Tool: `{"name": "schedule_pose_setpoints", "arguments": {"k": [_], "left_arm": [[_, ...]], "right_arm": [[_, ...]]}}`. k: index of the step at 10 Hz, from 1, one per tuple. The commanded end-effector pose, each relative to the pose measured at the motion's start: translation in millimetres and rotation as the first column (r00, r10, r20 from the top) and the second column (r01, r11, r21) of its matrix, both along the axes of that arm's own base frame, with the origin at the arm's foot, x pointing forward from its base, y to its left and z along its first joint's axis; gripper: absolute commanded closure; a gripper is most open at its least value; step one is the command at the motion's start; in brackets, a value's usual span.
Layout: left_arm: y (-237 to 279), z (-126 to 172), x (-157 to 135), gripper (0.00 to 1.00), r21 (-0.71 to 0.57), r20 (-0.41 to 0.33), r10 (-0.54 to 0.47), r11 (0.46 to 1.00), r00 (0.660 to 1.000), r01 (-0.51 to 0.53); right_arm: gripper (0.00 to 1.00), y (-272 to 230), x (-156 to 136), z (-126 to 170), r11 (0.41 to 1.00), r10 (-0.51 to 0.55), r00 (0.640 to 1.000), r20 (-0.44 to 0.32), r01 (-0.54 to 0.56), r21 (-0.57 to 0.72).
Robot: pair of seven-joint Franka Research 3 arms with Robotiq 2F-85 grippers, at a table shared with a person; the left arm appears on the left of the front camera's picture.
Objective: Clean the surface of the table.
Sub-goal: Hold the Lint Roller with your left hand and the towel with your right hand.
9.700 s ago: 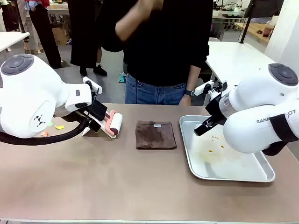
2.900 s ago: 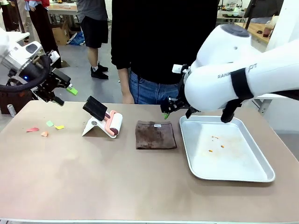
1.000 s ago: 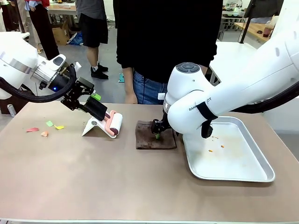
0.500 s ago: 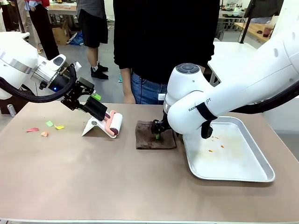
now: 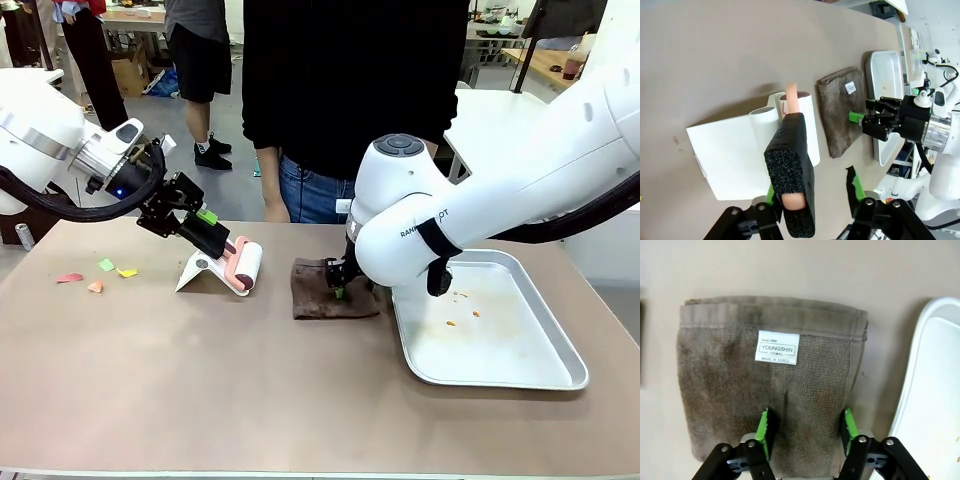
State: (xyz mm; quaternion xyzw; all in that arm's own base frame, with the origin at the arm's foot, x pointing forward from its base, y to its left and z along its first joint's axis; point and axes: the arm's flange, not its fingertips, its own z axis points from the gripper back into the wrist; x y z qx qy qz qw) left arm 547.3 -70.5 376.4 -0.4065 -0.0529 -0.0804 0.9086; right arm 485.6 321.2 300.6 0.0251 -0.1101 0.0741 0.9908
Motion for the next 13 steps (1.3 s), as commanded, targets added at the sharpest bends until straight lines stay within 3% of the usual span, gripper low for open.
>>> {"name": "schedule_pose_setpoints", "arguments": {"k": [1,2,3,4,10,13], "left_arm": [[-3,-1,-2,1.0,-0.025,0.02,-0.005,1.0,1.0,0.005],[-3,0,-3,1.0,-0.027,0.025,-0.001,1.0,1.0,0.002],[-4,2,-3,0.96,-0.025,0.031,0.002,1.0,1.0,-0.001],[-3,3,-4,1.0,-0.028,0.036,0.005,1.0,0.999,-0.004],[-6,12,-9,1.0,-0.041,0.059,0.016,0.999,0.998,-0.014],[3,37,-20,1.0,-0.091,0.073,0.071,0.994,0.995,-0.065]], "right_arm": [[1.0,4,3,-5,1.0,-0.025,1.0,-0.008,0.025,-0.003],[0.87,4,3,-5,1.0,-0.023,1.0,-0.008,0.023,-0.002],[0.96,4,3,-5,1.0,-0.021,1.0,-0.01,0.021,0.001],[1.0,5,3,-5,1.0,-0.018,1.0,-0.009,0.018,0.001],[1.0,4,3,-2,1.0,-0.017,1.0,-0.002,0.017,0.022],[1.0,-30,4,46,0.979,-0.037,0.999,-0.019,0.041,0.201]]}}
